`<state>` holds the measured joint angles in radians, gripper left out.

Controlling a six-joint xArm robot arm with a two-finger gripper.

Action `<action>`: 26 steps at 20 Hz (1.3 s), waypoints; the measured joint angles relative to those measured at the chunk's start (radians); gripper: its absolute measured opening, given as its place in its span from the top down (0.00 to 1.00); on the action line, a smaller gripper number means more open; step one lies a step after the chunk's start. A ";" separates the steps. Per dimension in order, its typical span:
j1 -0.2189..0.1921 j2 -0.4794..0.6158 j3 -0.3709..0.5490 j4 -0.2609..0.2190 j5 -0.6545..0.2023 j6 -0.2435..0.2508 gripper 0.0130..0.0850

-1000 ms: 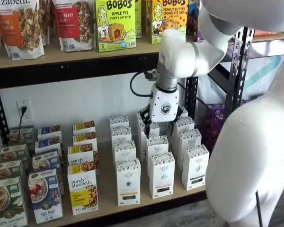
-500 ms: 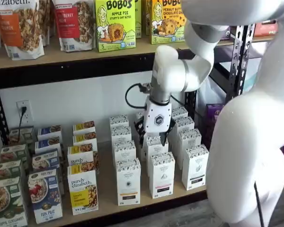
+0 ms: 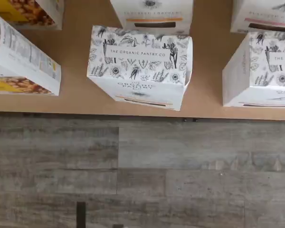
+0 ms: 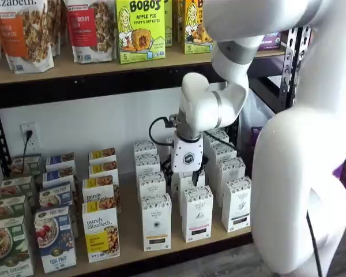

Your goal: Pick up the white box with a yellow strip in the middle, on the bottom shelf, the fourth box from the left

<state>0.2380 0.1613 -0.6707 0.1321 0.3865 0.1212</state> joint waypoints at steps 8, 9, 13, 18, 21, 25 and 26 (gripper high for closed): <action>0.007 0.131 -0.087 0.055 -0.034 -0.046 0.00; 0.009 0.146 -0.098 0.056 -0.038 -0.046 0.00; 0.014 0.215 -0.146 0.042 -0.069 -0.031 0.00; 0.021 0.289 -0.208 0.048 -0.082 -0.031 0.00; 0.023 0.319 -0.235 0.059 -0.091 -0.040 0.00; 0.021 0.355 -0.273 0.051 -0.089 -0.034 0.00; 0.020 0.368 -0.286 0.051 -0.088 -0.035 0.00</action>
<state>0.2578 0.5290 -0.9568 0.1827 0.2981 0.0866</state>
